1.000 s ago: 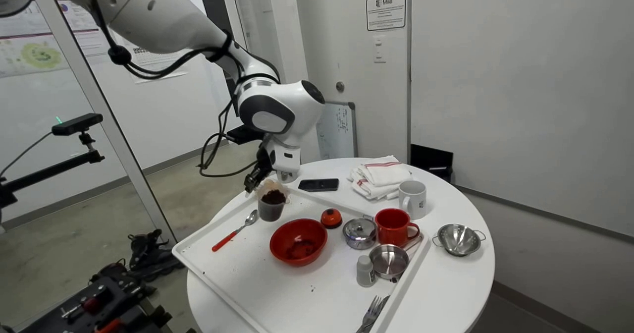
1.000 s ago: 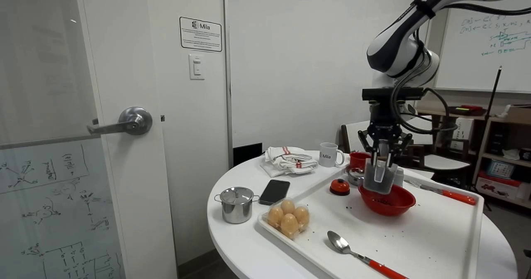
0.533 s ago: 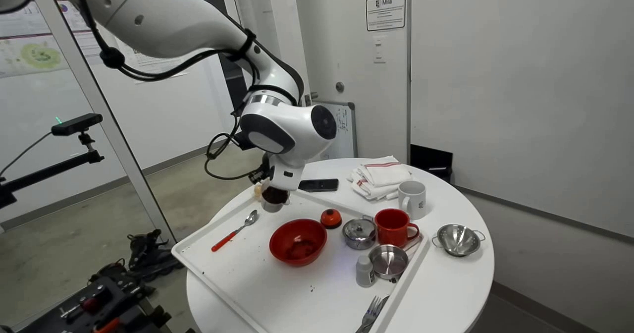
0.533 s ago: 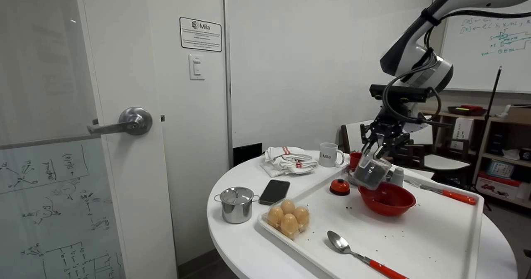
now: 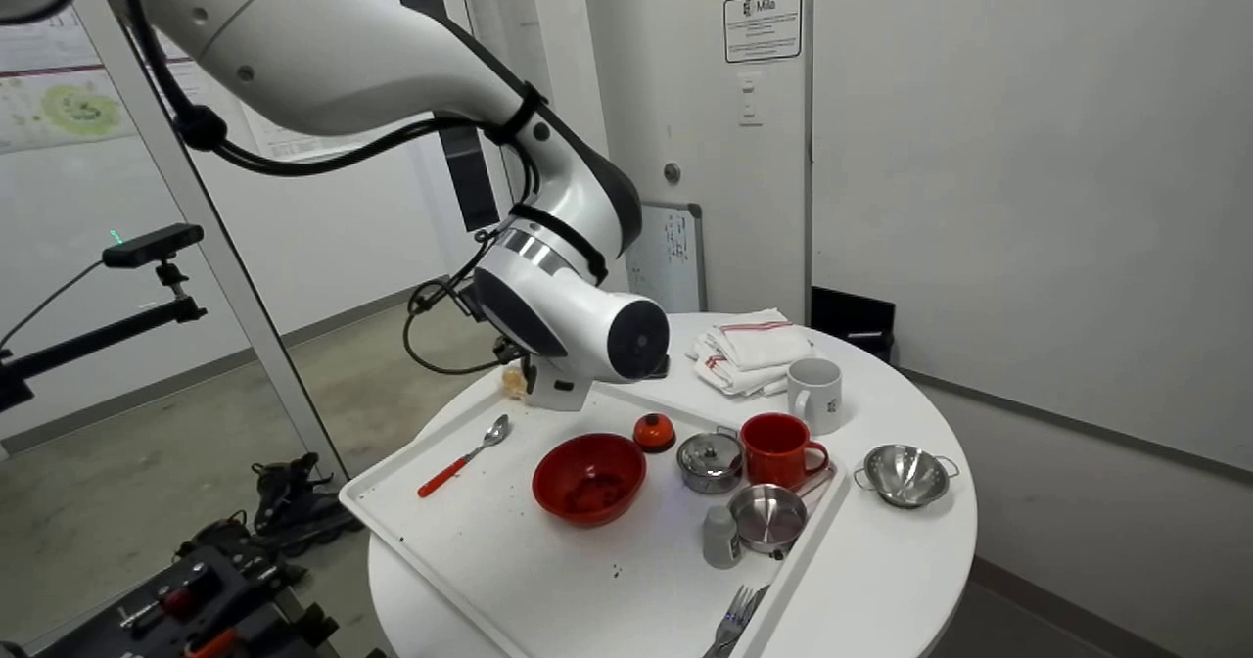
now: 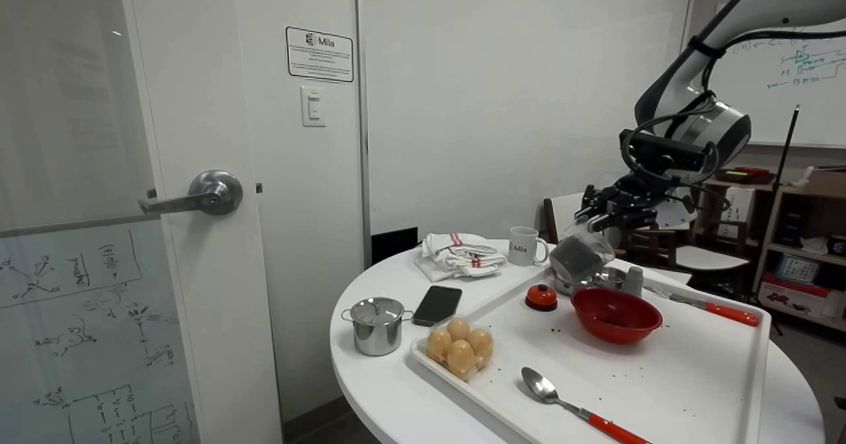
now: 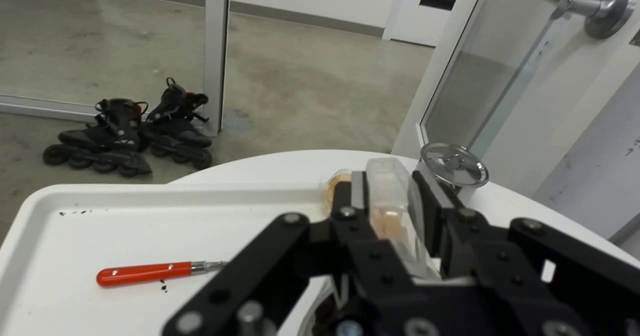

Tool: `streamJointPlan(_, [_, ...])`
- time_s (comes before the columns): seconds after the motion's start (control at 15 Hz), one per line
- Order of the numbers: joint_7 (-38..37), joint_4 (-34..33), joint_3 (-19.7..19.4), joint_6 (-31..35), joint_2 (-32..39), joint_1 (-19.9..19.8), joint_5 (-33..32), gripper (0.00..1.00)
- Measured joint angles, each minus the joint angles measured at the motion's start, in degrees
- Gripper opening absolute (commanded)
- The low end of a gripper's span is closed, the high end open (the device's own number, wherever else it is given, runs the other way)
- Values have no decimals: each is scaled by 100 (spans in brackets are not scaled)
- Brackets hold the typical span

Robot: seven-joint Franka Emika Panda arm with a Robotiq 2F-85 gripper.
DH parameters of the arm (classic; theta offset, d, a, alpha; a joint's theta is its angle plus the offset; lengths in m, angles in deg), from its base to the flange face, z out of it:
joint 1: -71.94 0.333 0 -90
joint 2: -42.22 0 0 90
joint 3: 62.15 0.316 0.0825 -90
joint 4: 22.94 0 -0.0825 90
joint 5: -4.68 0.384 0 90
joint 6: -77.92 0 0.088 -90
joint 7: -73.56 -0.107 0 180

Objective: Pour some of the contents of the mug into the bowl

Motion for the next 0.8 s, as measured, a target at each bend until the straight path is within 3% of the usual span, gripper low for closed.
streamJointPlan(0.4, [765, 354, -352, -830, 7, -199, 209, 9])
streamJointPlan(0.8, [1263, 405, -464, -1492, 75, -199, 190, 9])
